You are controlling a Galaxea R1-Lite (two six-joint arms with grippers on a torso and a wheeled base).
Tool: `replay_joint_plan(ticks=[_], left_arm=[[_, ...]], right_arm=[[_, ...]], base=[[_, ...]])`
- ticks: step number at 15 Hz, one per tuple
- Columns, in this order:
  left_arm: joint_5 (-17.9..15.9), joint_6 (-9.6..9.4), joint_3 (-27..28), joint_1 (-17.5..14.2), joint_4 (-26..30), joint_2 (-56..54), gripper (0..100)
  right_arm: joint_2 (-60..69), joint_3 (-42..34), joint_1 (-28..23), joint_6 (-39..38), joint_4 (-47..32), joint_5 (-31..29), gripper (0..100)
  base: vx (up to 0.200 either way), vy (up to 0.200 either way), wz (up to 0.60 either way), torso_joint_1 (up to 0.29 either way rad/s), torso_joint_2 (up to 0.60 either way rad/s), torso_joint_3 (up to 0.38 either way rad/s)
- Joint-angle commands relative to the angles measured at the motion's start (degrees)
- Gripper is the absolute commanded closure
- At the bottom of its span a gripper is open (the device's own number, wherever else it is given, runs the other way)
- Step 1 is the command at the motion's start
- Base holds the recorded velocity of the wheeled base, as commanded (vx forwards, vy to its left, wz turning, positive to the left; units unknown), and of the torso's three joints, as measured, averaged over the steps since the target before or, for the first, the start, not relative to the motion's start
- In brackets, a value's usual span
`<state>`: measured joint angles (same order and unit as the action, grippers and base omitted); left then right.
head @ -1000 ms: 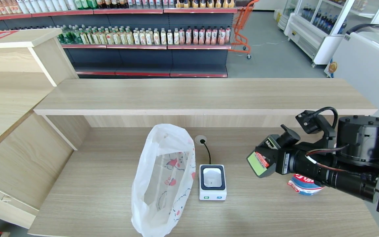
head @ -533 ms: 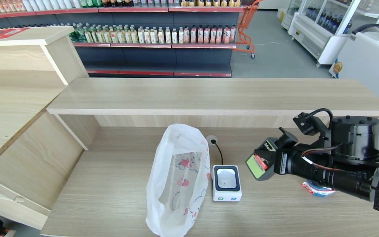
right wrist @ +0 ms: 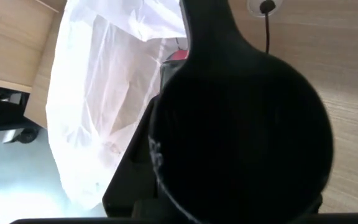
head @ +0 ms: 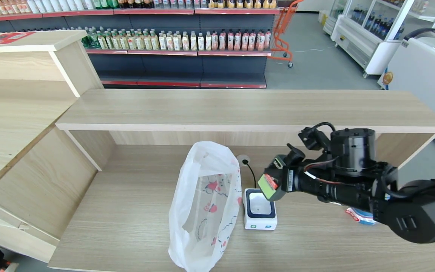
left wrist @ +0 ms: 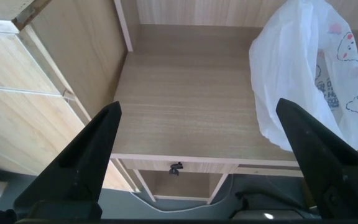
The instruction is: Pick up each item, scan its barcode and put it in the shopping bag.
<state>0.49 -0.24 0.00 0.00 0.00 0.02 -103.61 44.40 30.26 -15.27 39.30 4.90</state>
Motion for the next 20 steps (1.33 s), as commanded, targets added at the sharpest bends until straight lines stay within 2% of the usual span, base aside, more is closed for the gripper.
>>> replay_joint_plan(ticks=[1,6,10,14,15,18,20], left_arm=[[0.0,-0.02,0.0,0.0,0.0,0.0,0],[0.0,-0.02,0.0,0.0,0.0,0.0,0],[0.0,-0.02,0.0,0.0,0.0,0.0,0],[0.0,-0.02,0.0,0.0,0.0,0.0,0],[0.0,-0.02,0.0,0.0,0.0,0.0,0],[0.0,-0.02,0.0,-0.1,0.0,0.0,0],[0.0,-0.02,0.0,0.0,0.0,0.0,0]], right_arm=[[-9.9,7.4,2.5,0.1,-1.4,0.5,100],[-19.6,15.5,3.1,2.7,-1.6,3.1,100],[-28.5,23.8,6.7,13.3,-1.7,3.3,100],[-33.1,27.1,7.2,24.8,-1.5,3.0,100],[-34.4,27.1,7.0,29.1,-1.3,2.9,0],[-35.2,28.6,6.6,30.6,-1.3,3.1,0],[-34.6,29.4,6.5,24.6,-1.4,3.2,0]], base=[[0.000,0.000,0.00,0.000,0.00,0.000],[0.000,0.000,0.12,0.000,0.00,0.000],[0.000,0.000,0.00,0.000,0.00,0.000],[0.000,0.000,0.00,0.000,0.00,0.000],[0.000,0.000,0.00,0.000,0.00,0.000],[0.000,0.000,0.00,0.000,0.00,0.000],[0.000,0.000,0.00,0.000,0.00,0.000]])
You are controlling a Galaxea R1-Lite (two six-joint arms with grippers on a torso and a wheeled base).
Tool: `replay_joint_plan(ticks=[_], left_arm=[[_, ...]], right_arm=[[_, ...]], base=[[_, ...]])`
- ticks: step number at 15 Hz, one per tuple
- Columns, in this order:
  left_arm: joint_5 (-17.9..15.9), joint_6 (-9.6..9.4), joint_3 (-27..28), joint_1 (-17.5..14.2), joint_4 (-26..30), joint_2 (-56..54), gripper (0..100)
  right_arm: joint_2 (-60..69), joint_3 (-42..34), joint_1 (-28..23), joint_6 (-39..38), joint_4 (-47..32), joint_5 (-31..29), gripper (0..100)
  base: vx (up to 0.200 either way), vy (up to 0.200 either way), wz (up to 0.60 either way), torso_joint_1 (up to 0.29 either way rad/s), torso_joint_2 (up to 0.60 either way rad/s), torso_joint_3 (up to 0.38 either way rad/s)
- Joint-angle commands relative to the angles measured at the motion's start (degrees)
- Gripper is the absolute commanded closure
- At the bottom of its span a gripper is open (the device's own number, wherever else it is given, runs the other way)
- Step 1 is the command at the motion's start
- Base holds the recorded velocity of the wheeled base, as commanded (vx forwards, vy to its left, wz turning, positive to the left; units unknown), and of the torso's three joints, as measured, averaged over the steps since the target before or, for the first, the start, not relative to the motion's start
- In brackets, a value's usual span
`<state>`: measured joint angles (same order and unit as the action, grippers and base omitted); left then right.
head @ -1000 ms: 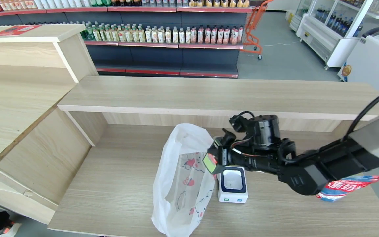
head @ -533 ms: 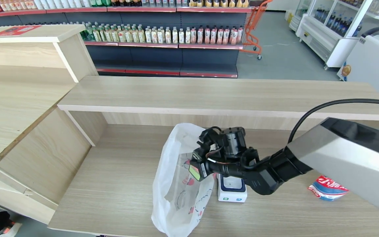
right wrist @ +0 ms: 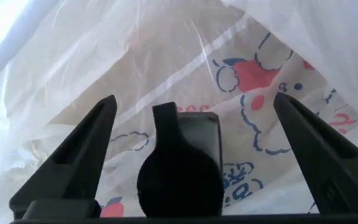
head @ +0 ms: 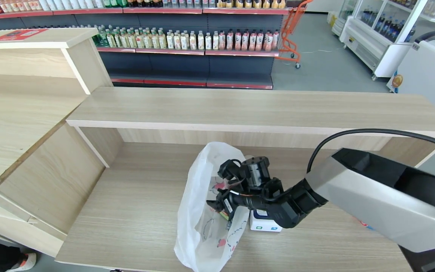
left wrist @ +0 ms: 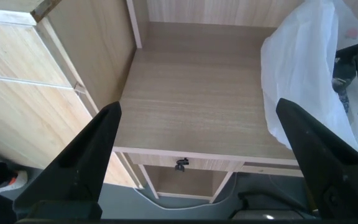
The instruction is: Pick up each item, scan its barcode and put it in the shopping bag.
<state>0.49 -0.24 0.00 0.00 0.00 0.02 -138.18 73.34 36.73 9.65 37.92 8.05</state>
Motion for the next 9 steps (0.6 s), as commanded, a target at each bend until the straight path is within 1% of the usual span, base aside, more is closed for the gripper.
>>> replay_joint_plan(ticks=[1,2,4,5,6,8,9], left_arm=[[0.0,-0.02,0.0,0.0,0.0,0.0,0],[0.0,-0.02,0.0,0.0,0.0,0.0,0],[0.0,-0.02,0.0,0.0,0.0,0.0,0],[0.0,-0.02,0.0,0.0,0.0,0.0,0],[0.0,-0.02,0.0,0.0,0.0,0.0,0],[0.0,-0.02,0.0,0.0,0.0,0.0,0],[0.0,-0.02,0.0,0.0,0.0,0.0,0]], right_arm=[[0.6,0.5,0.0,-5.1,0.0,0.0,0],[1.9,0.5,-0.2,-10.9,-0.1,0.0,0],[3.5,0.6,-1.0,-18.7,-0.6,0.1,0],[5.6,0.4,-1.7,-25.3,-1.5,0.1,0],[7.0,0.0,-2.0,-29.6,-2.5,0.1,0],[11.2,-0.5,-3.2,-36.8,-5.1,0.8,0],[12.2,-1.3,-4.2,-37.2,-6.1,1.2,0]], base=[[0.000,0.000,0.00,0.000,0.00,0.000],[0.000,0.000,0.00,0.000,0.00,0.000],[0.000,0.000,0.00,0.000,0.00,0.000],[0.000,0.000,0.00,0.000,0.00,0.000],[0.000,0.000,0.00,0.000,0.00,0.000],[0.000,0.000,0.00,0.000,0.00,0.000],[0.000,0.000,0.00,0.000,0.00,0.000]])
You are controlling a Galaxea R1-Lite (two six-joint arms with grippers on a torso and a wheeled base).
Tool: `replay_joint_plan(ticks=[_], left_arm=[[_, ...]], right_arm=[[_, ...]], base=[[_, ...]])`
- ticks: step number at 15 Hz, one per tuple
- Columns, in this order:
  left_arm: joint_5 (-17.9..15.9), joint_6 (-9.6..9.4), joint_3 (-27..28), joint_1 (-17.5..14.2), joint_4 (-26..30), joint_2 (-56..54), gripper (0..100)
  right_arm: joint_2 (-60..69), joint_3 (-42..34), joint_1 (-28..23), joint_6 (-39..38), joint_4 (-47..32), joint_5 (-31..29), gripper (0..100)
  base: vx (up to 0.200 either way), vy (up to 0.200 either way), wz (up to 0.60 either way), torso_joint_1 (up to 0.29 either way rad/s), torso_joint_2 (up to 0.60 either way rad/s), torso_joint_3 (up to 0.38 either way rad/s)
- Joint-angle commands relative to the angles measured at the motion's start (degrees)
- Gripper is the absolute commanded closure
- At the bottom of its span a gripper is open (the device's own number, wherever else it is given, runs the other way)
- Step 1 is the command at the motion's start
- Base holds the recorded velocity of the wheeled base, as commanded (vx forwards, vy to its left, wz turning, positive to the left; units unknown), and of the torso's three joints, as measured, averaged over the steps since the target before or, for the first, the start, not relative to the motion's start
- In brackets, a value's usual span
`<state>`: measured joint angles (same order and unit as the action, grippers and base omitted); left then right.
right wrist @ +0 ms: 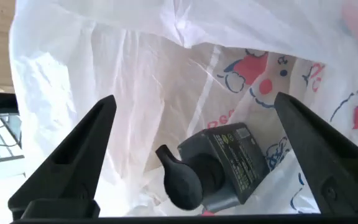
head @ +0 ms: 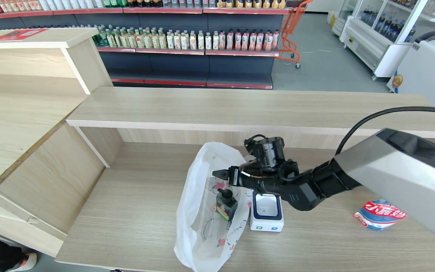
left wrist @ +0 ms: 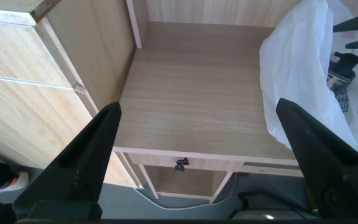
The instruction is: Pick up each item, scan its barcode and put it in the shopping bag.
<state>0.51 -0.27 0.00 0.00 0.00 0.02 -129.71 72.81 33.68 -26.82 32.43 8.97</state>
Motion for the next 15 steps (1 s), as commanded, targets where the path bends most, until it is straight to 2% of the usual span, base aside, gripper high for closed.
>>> replay_joint_plan(ticks=[1,4,7,8,9,10,11,12,13,15], left_arm=[[-0.1,0.00,0.0,0.0,0.0,0.0,0],[0.0,0.00,0.0,0.0,0.0,0.0,0],[0.0,0.00,0.0,0.0,0.0,0.0,0],[0.0,0.00,0.0,0.0,0.0,0.0,0],[0.0,0.00,0.0,0.0,0.0,0.0,0],[0.0,0.00,0.0,0.0,0.0,0.0,0],[0.0,0.00,0.0,0.0,0.0,0.0,0],[0.0,0.00,0.0,0.0,0.0,0.0,0],[0.0,0.00,0.0,0.0,0.0,0.0,0],[0.0,0.00,0.0,0.0,0.0,0.0,0]], right_arm=[[6.5,-2.9,-2.9,-2.1,-0.9,1.8,0],[12.3,-6.8,-5.9,-4.8,-1.5,7.3,0],[24.8,-17.8,-7.1,-3.6,-1.1,7.8,0],[28.9,-22.2,-8.9,2.2,-1.1,8.0,0],[33.5,-27.6,-12.1,12.0,-1.1,8.2,0],[38.8,-33.9,-16.7,25.1,-1.2,8.7,0],[43.6,-37.6,-20.1,32.4,-1.4,9.1,0],[45.4,-38.7,-21.6,33.0,-1.2,9.1,0],[51.3,-40.6,-23.1,29.7,-1.9,8.4,0],[53.2,-41.0,-25.1,26.8,-2.9,5.5,0]], base=[[0.000,0.000,0.00,0.000,0.00,0.000],[0.000,0.000,0.00,0.000,0.00,0.000],[0.000,0.000,0.00,0.000,0.00,0.000],[0.000,0.000,0.00,0.000,0.00,0.000],[0.000,0.000,0.00,0.000,0.00,0.000],[0.000,0.000,0.00,0.000,0.00,0.000],[0.000,0.000,0.00,0.000,0.00,0.000],[0.000,0.000,0.00,0.000,0.00,0.000],[0.000,0.000,0.00,0.000,0.00,0.000],[0.000,0.000,0.00,0.000,0.00,0.000]])
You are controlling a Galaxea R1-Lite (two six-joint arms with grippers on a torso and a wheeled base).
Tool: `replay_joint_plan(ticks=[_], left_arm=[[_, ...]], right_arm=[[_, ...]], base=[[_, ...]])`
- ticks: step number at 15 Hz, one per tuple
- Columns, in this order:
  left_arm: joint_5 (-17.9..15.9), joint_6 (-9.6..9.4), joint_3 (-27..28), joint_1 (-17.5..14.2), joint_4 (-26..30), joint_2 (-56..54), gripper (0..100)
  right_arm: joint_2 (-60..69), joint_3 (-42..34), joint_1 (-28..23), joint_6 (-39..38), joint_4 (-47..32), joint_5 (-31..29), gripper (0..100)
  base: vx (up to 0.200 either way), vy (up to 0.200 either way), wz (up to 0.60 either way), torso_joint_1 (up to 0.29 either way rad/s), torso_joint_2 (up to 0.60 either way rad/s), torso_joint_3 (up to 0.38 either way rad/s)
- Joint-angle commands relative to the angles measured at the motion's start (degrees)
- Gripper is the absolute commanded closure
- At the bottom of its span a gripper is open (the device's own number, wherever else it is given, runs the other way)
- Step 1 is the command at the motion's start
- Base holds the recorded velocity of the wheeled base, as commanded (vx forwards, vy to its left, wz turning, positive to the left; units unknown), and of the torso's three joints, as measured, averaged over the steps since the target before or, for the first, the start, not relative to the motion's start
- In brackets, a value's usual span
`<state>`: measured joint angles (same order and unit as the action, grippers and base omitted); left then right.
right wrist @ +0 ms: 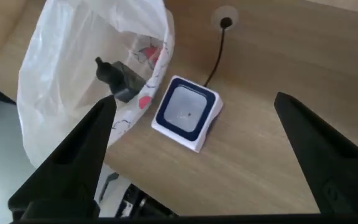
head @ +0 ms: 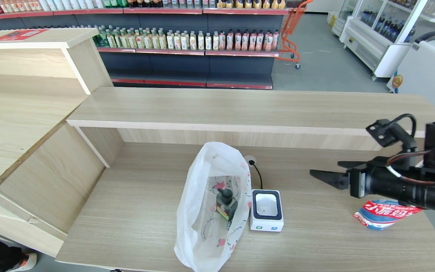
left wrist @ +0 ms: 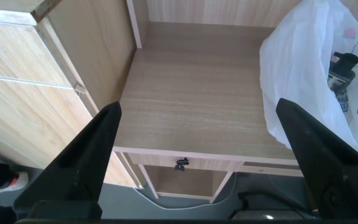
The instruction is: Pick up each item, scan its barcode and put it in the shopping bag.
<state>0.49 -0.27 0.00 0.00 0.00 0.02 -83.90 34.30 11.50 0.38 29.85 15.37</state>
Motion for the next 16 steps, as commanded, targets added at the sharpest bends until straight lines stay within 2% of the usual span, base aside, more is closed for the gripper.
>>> replay_joint_plan(ticks=[1,3,7,9,10,11,14,16], left_arm=[[0.0,0.00,0.0,0.0,0.0,0.0,0],[0.0,0.00,0.0,0.0,0.0,0.0,0],[0.0,0.00,0.0,0.0,0.0,0.0,0],[0.0,-0.08,0.0,0.0,0.0,0.0,0],[0.0,0.62,0.0,0.0,0.0,0.0,0],[0.0,0.53,0.0,0.0,0.0,0.0,0],[0.0,0.44,0.0,0.0,0.0,0.0,0],[0.0,0.27,0.0,0.0,0.0,0.0,0]], right_arm=[[7.7,-2.3,-4.4,-2.1,-0.1,-2.0,0],[8.4,-2.0,-9.1,-6.1,-0.9,-3.1,0],[10.1,0.2,-16.2,-14.4,-9.8,-3.2,0],[11.3,2.8,-16.4,-18.0,-15.2,-3.1,0],[12.0,5.4,-16.5,-20.6,-20.6,-3.2,0],[12.2,6.5,-16.4,-22.5,-22.8,-3.4,0],[11.3,7.7,-16.4,-27.1,-24.1,-7.1,0],[11.7,7.8,-16.4,-27.5,-25.5,-7.4,0]], base=[[0.000,0.000,0.00,0.000,0.00,0.000],[0.000,0.000,0.00,0.000,0.00,0.000],[0.000,0.000,0.00,0.000,0.00,0.000],[0.000,0.000,0.00,0.000,0.00,0.000],[0.000,0.000,0.00,0.000,0.00,0.000],[0.000,-0.200,0.00,0.002,0.00,0.002],[0.000,-0.200,0.00,-0.002,0.00,0.004],[0.000,-0.200,0.00,0.010,0.00,0.002]])
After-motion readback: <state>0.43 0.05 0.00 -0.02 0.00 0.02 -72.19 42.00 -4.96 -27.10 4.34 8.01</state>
